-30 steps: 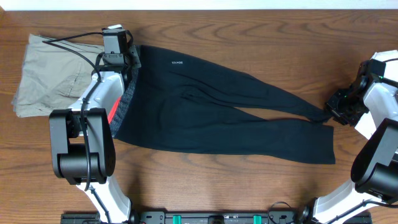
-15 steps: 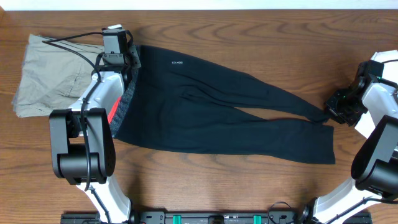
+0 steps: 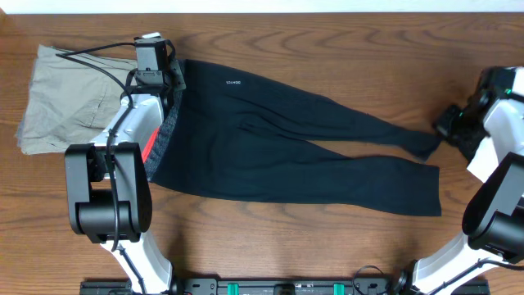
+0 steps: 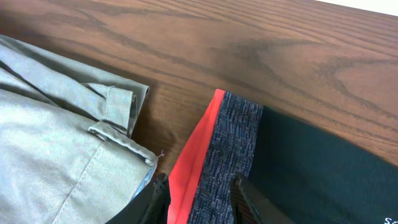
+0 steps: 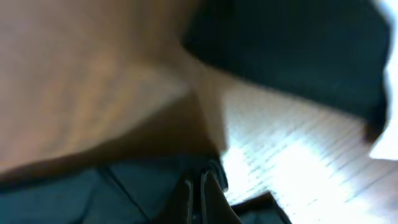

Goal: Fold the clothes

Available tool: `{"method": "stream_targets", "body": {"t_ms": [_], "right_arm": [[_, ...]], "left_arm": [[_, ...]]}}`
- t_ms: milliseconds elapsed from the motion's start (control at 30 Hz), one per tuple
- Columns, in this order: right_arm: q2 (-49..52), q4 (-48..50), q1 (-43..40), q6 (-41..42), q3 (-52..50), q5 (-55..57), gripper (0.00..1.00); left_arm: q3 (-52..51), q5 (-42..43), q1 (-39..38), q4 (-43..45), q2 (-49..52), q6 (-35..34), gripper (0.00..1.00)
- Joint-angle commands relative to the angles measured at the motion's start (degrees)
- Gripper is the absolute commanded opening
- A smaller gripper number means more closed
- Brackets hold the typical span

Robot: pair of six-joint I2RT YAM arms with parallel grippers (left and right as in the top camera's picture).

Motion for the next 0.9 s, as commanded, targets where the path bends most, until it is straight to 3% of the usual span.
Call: {"method": "stream_targets", "body": {"t_ms": [0,167,333,400,500,667,733,867], "right_arm": [[-0.9,-1.9,-0.3,-3.0,8.0,-0.8,0.01],[-0.9,-7.5,-0.3,-5.7,17.6,-6.0,0.01],[-0.8,-13.3,-0.2,-6.6,18.9,-7.6,0.03],[-0.8,-14.8,0.1,-8.0,17.4,-7.6,0.07],[-0.8,-15.5,0.5,-8.2,12.1,-6.1,0.25],[-0.7,-11.8,0.4,-6.6,3.2,-3.1,0.41],[-0.7,-11.3,0.3,-6.4,1.8,-3.1,0.41],[-0.9,-12.5,0.3,-6.4,3.2,-3.4,0.4]], "left_arm": [[1.1,-0.5,0.3,-0.4,-1.0,0.3,0.35],[1.1,-0.5,0.3,-1.0,-1.0,0.3,0.35],[1.1,-0.5,0.3,-1.2,-1.0,0.3,0.35],[1.1,-0.5,0.3,-1.2,-1.0,0.3,0.35],[1.1,-0.5,0.3,-1.2,-1.0,0.3,0.35],[1.1,-0.5,0.3,-1.2,-1.0,0.3,0.35],[1.1,-0.5,0.3,-1.2,-1.0,0.3,0.35],[1.1,-0.5,0.3,-2.4,-1.1,0.3,0.51]]}}
